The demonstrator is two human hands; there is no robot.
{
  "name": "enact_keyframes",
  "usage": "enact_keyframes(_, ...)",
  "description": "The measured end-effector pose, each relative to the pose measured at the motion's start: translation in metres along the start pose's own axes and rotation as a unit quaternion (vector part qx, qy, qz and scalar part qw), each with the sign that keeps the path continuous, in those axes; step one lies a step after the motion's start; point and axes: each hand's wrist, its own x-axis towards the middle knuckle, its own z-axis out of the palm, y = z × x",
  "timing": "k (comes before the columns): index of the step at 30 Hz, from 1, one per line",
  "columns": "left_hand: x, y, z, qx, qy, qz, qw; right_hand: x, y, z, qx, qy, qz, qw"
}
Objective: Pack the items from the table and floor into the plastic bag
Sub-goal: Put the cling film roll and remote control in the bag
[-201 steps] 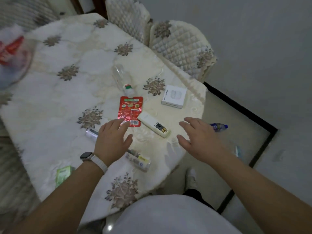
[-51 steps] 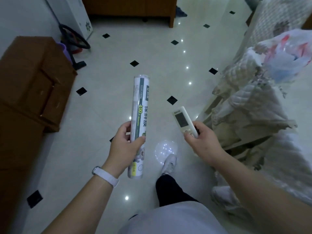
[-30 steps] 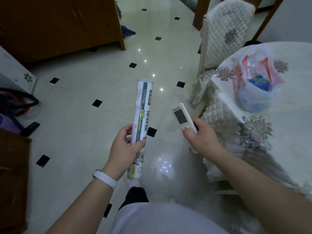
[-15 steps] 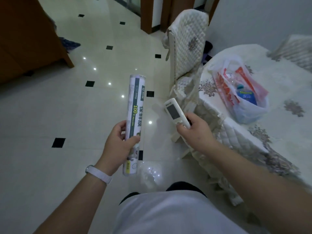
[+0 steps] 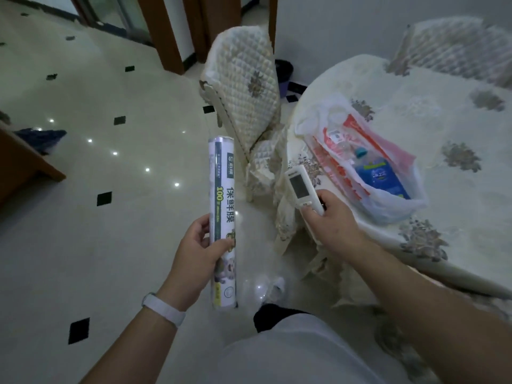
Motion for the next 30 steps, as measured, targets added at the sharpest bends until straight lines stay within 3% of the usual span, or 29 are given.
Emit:
enact_keyframes(9,0.130,0.076,0.110,0.057,-0.096,0.032,0.993,0.107,0.037,-0.070,0.010,0.070,0.041,0.997)
enact_keyframes(17,0.190,0.111,0.203,0.123,-0.231,0.041,0.964,0.119,0.091,-0.117,-0.021,0.132,0.075,0.988)
enact_keyframes(23,0.244,0.130,0.231,0.233,-0.293,0.064,0.925,0.126,0.120,-0.124,-0.089,0.146,0.139,0.975)
enact_keyframes(30,0.321,0.154,0.255,0.379,-0.379,0.120,0.836,0.162,0.123,-0.131,-0.163,0.119,0.176,0.963)
